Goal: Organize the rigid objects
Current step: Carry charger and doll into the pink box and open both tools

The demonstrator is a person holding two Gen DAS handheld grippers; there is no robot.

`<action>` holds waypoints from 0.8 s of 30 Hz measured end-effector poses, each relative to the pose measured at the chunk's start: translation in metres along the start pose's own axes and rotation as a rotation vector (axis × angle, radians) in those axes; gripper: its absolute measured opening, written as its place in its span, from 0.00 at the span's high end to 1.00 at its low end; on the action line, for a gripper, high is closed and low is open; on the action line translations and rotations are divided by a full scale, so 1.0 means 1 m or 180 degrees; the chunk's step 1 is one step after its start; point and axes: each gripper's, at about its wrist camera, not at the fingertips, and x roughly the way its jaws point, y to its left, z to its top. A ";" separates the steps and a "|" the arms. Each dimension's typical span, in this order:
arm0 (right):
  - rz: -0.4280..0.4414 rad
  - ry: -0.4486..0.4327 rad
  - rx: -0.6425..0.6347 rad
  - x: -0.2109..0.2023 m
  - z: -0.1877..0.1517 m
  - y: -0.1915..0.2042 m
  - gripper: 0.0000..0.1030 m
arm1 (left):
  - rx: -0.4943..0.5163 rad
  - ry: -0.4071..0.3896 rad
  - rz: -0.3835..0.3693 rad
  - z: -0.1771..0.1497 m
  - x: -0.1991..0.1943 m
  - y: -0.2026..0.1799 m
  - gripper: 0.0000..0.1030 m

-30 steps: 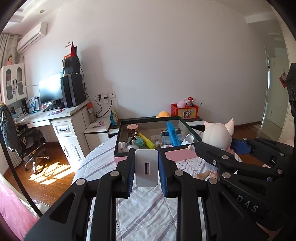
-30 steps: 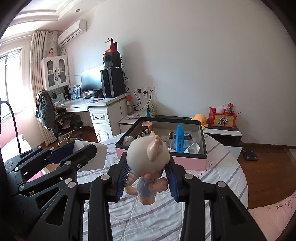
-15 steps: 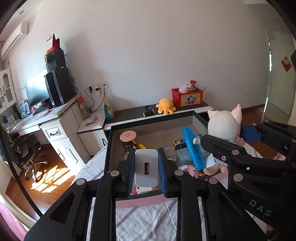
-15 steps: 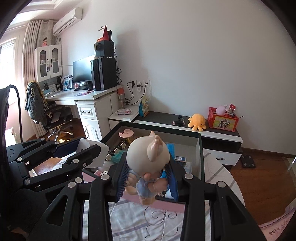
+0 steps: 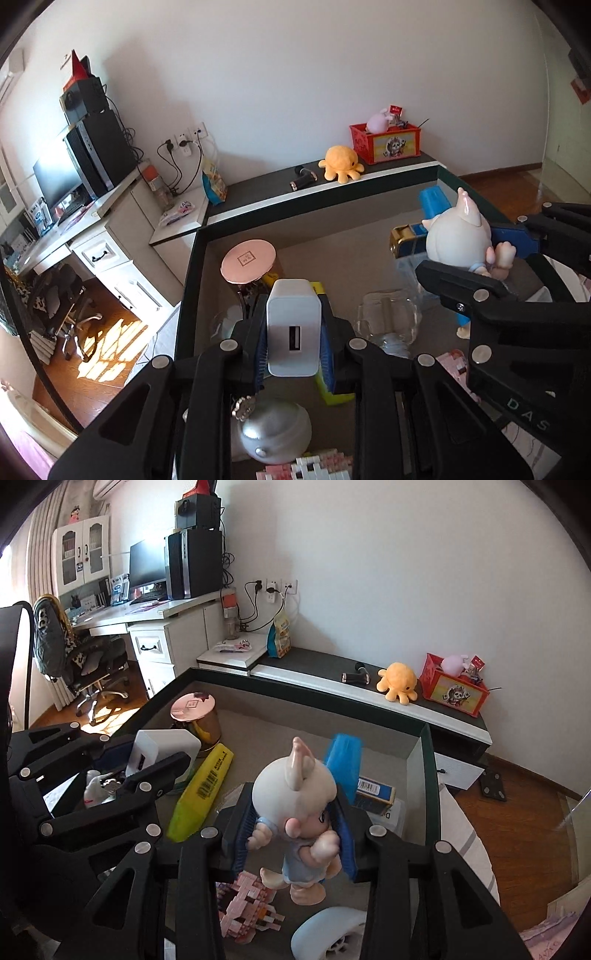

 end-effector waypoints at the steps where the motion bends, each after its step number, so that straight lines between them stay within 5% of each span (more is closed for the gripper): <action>1: -0.0029 -0.0001 -0.0028 0.003 0.001 0.001 0.61 | 0.0004 0.0023 0.0033 0.000 0.006 0.001 0.74; 5: -0.0099 0.0122 -0.0048 0.022 0.006 0.000 0.60 | -0.0022 -0.0005 0.0107 0.001 0.010 0.003 0.70; 10: -0.0173 0.0085 0.0063 0.019 0.003 -0.006 0.57 | -0.0122 0.0029 0.0215 -0.002 0.007 0.007 0.27; 12: -0.0200 0.0028 0.0177 0.010 0.001 -0.013 0.50 | -0.0176 -0.0022 0.0266 -0.004 0.003 0.010 0.17; 15: -0.0154 -0.0089 0.0309 -0.004 -0.002 -0.020 0.26 | -0.0215 -0.0078 0.0148 -0.008 -0.007 0.014 0.01; 16: -0.0116 -0.0115 0.0339 -0.008 -0.002 -0.022 0.19 | -0.0216 -0.0109 0.0112 -0.009 -0.012 0.015 0.00; 24: -0.0079 -0.0217 0.0393 -0.043 -0.009 -0.016 0.18 | -0.0282 -0.0226 -0.0045 -0.019 -0.048 0.018 0.00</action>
